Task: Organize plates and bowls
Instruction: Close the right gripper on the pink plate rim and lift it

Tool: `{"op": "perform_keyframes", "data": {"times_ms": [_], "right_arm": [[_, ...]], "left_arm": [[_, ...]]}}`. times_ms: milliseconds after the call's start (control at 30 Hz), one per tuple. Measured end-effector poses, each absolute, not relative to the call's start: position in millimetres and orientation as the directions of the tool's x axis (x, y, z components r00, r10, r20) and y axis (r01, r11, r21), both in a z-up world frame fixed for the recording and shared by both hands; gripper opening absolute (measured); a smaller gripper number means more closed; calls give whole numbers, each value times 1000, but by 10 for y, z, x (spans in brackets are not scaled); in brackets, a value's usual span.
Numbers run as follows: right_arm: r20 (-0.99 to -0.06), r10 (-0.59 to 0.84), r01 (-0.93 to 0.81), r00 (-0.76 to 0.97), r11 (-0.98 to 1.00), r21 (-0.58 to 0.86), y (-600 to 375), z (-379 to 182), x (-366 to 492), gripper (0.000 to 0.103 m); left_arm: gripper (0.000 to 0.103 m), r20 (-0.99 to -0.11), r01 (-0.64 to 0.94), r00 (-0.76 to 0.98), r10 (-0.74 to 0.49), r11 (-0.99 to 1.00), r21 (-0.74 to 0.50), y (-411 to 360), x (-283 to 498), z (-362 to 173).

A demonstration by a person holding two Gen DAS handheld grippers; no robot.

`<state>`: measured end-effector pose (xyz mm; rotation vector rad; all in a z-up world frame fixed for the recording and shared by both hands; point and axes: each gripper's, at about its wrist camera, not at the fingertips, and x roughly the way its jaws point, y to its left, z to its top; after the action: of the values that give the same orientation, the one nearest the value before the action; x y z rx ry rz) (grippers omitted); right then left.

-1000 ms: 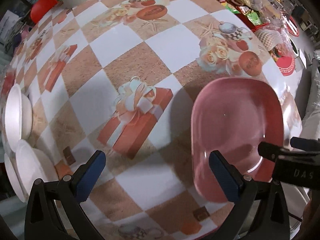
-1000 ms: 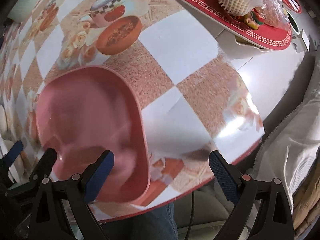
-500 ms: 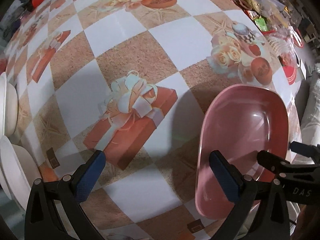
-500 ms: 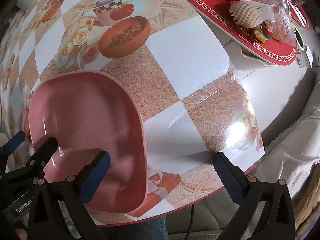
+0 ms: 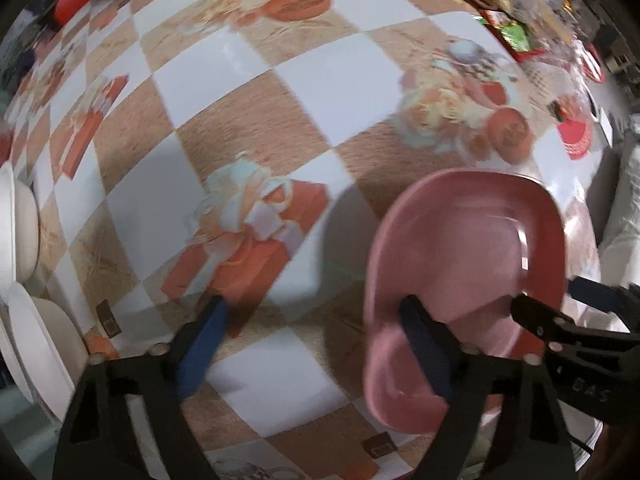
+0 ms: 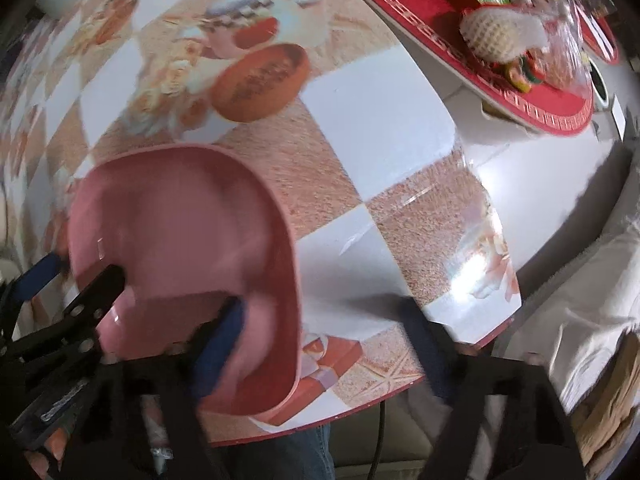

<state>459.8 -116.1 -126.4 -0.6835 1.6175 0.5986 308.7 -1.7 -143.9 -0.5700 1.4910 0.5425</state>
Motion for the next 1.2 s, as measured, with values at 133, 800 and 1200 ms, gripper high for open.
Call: {"op": "perform_keyframes", "data": {"times_ms": [133, 800, 1200], "right_arm": [[-988, -77, -730, -132, 681, 45, -1129, -1234, 4575, 29], [-970, -113, -839, -215, 529, 124, -815, -1258, 3544, 19], [-955, -156, -930, -252, 313, 195, -371, -1268, 2213, 19]], "left_arm": [[58, -999, -633, 15, -36, 773, -37, -57, 3167, -1395], [24, -1000, -697, -8, -27, 716, -14, -97, 2214, -1363], [26, -997, -853, -83, -3, 518, 69, 178, 874, -1339]]}}
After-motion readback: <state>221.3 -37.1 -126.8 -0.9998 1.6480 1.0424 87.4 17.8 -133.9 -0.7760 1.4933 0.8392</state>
